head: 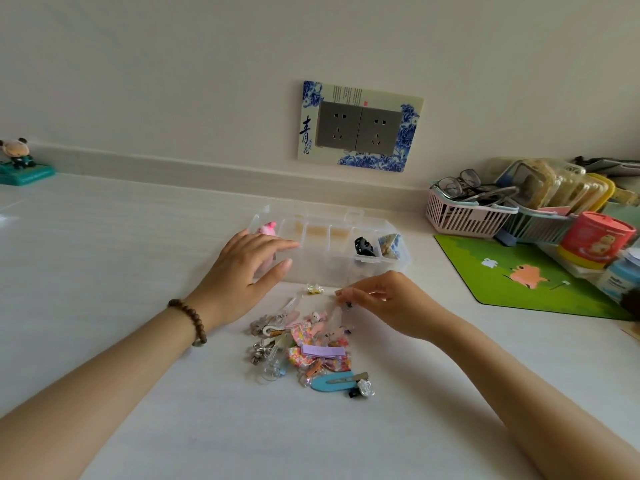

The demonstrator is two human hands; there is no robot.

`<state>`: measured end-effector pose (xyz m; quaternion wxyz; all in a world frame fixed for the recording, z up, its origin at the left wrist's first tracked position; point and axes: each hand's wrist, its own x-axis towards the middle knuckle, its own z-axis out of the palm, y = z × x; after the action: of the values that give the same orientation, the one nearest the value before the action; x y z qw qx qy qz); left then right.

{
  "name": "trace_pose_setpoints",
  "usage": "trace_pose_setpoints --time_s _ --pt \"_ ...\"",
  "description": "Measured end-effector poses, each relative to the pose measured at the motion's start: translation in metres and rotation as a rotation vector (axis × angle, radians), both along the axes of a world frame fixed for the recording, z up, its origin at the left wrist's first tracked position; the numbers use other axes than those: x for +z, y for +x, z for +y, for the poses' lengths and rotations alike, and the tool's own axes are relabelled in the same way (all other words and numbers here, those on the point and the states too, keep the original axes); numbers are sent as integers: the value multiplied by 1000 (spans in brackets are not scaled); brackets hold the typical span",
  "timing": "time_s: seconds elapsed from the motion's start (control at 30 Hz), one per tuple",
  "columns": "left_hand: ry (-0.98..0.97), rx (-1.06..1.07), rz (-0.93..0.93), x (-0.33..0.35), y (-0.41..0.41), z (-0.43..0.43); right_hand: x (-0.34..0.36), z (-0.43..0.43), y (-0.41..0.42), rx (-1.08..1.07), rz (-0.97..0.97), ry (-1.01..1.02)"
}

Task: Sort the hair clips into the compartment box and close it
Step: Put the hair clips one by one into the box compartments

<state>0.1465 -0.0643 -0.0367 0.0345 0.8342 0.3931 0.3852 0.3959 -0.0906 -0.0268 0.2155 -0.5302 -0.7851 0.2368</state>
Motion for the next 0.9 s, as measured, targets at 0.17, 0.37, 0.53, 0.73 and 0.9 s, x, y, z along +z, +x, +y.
trace_pose_setpoints --time_s 0.17,0.37,0.53,0.73,0.9 --pt "3 -4 4 -2 0 2 -1 3 13 62 -13 37" --pt "-6 -1 15 -1 0 2 -7 3 10 -1 80 202" --pt "3 5 8 -2 -1 2 13 5 -9 -10 372 188" --pt "-13 0 -15 -2 0 2 52 50 -37 -32 400 269" --pt "-29 9 20 -1 -1 2 45 57 -43 -13 31 305"
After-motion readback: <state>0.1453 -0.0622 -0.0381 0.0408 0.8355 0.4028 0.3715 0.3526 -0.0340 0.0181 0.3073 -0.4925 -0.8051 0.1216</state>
